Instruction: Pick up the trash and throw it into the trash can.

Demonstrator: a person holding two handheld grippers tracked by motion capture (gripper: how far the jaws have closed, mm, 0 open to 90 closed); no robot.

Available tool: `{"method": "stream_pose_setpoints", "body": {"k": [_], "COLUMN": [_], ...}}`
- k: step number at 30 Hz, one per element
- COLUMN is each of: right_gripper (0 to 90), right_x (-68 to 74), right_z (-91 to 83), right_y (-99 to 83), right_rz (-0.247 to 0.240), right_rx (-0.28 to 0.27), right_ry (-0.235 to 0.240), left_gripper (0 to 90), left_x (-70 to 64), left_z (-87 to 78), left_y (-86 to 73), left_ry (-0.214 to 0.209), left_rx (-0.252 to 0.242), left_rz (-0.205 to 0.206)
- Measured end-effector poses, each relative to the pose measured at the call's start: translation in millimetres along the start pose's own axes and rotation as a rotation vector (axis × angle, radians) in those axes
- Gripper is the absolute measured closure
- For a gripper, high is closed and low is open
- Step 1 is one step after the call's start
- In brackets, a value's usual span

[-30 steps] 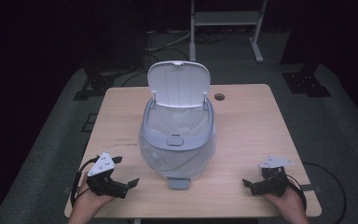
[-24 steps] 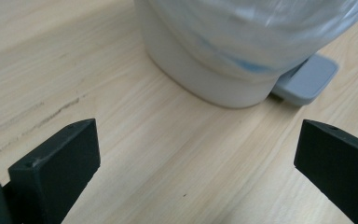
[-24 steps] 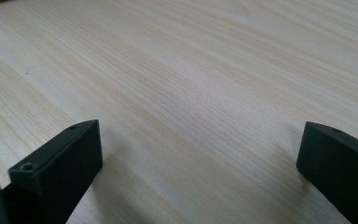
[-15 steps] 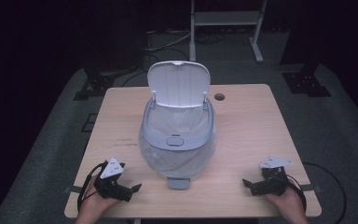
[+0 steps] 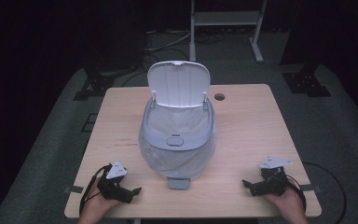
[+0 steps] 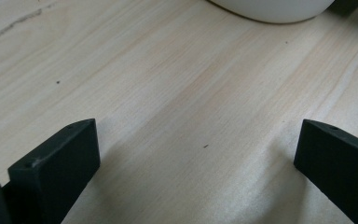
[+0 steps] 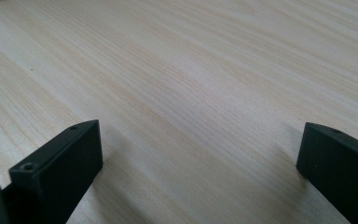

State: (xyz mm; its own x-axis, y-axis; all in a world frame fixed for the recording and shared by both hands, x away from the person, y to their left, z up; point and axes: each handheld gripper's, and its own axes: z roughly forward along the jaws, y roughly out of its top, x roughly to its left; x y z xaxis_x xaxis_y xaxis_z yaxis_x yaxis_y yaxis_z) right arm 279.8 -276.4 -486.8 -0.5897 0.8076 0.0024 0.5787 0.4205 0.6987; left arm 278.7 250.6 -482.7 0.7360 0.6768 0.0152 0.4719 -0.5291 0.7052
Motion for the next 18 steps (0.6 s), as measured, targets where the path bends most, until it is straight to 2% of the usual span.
{"method": "stream_pose_setpoints", "body": {"k": [5, 8, 10, 18], "right_gripper": [0.0, 7.0, 7.1, 7.2], "right_x": [3.4, 5.1, 5.9, 1.3], "right_z": [-4.1, -10.9, -15.9, -32.4], "right_y": [3.2, 6.2, 8.5, 11.0], "right_rz": [-0.021, -0.045, -0.049, -0.055], "right_rx": [-0.007, -0.028, -0.049, -0.091], "right_ry": [0.007, 0.016, 0.017, -0.037], "left_gripper": [0.0, 0.0, 0.0, 0.0], "left_x": [1.9, 2.0, 2.0, 2.0], "left_z": [-0.1, -0.1, -0.1, -0.1], "left_y": [-1.4, -1.4, -1.4, -1.4], "left_ry": [0.004, 0.004, 0.004, 0.004], "left_rx": [-0.009, -0.010, -0.010, -0.010], "left_rz": [-0.004, -0.004, -0.004, -0.004]}}
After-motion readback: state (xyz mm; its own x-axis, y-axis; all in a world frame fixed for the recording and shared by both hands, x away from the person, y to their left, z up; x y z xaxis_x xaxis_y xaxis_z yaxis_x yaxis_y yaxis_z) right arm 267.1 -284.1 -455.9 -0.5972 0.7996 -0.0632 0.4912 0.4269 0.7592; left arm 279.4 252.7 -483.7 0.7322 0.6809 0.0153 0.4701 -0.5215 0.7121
